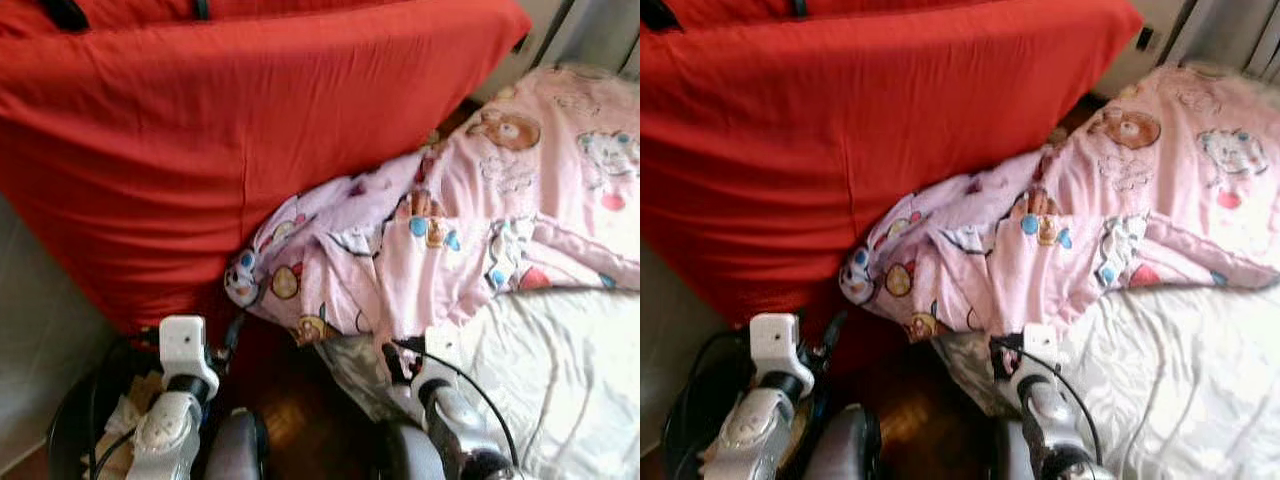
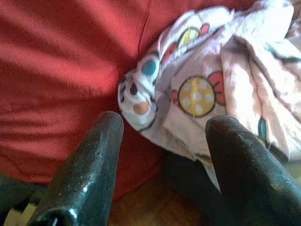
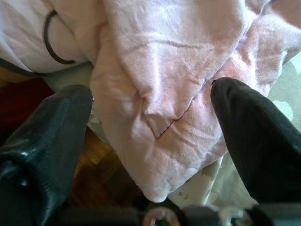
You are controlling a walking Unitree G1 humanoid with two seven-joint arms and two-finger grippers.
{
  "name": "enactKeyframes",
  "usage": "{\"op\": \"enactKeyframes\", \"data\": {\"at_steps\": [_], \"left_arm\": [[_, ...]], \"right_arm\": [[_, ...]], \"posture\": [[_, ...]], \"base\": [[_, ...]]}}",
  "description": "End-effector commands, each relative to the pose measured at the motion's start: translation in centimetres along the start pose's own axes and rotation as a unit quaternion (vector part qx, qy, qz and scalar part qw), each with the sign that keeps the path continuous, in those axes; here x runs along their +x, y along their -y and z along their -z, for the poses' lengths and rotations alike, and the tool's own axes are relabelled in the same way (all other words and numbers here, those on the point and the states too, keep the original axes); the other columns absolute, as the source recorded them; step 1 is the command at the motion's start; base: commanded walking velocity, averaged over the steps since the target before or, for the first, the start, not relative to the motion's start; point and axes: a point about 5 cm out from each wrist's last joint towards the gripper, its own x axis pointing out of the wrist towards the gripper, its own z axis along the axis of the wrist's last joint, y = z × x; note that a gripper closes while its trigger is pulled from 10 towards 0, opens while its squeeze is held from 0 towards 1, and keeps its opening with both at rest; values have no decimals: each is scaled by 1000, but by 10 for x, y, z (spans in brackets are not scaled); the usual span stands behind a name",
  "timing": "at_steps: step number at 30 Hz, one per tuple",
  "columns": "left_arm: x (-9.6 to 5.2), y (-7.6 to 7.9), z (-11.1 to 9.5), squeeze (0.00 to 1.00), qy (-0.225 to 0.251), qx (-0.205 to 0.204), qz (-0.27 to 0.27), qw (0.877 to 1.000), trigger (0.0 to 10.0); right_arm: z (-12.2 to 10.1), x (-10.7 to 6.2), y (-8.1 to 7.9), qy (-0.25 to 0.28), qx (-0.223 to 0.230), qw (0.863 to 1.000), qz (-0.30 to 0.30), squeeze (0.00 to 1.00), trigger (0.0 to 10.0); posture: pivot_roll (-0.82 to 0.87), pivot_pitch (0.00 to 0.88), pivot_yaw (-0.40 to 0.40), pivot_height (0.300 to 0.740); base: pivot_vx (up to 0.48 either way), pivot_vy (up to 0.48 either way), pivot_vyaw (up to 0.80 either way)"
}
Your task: Clean up the room
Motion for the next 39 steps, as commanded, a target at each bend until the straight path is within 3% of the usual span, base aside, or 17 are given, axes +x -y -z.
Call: {"op": "enactKeyframes", "data": {"at_steps": [1, 9, 17, 21, 22, 23, 24, 26, 39], "left_arm": [[-6, 2, -2, 0, -5, -3, -1, 1000, 10000], [-14, 6, -14, 0, -4, -5, -1, 1000, 10000], [-24, 10, -17, 0, -16, -10, -1, 1000, 10000], [-26, 10, -18, 0, -19, -10, -3, 1000, 10000], [-27, 10, -18, 0, -20, -10, -3, 1000, 10000], [-27, 10, -18, 0, -22, -10, -3, 1000, 10000], [-28, 10, -18, 0, -23, -10, -4, 1000, 10000], [-29, 10, -18, 0, -24, -10, -4, 1000, 10000], [-33, 9, -17, 0, -32, -7, -13, 999, 10000]], "right_arm": [[1, 0, -1, -7, -9, 1000, 0, 0, 10000], [-14, 5, -2, 10, -20, 1000, 11, 0, 10000], [-1, 2, 6, -30, -76, 995, 54, 0, 10000], [1, 1, 8, -34, -80, 994, 66, 0, 10000], [2, 1, 9, -35, -74, 994, 66, 0, 8549], [2, 1, 9, -35, -70, 995, 66, 0, 8549], [2, 1, 9, -35, -78, 994, 67, 0, 549], [1, 1, 9, -33, -80, 994, 67, 0, 0], [-2, 2, 9, -30, -90, 993, 65, 0, 0]], "posture": [[145, 309, -54, 624], [153, 361, -58, 624], [162, 382, -58, 624], [163, 386, -58, 624], [164, 388, -58, 624], [164, 388, -58, 624], [165, 390, -58, 624], [163, 392, -58, 624], [161, 391, -65, 624]], "base": [[0, 0, 0], [0, 0, 0], [0, 0, 0], [0, 0, 0], [0, 0, 0], [0, 0, 0], [0, 0, 0], [0, 0, 0], [0, 0, 0]]}}
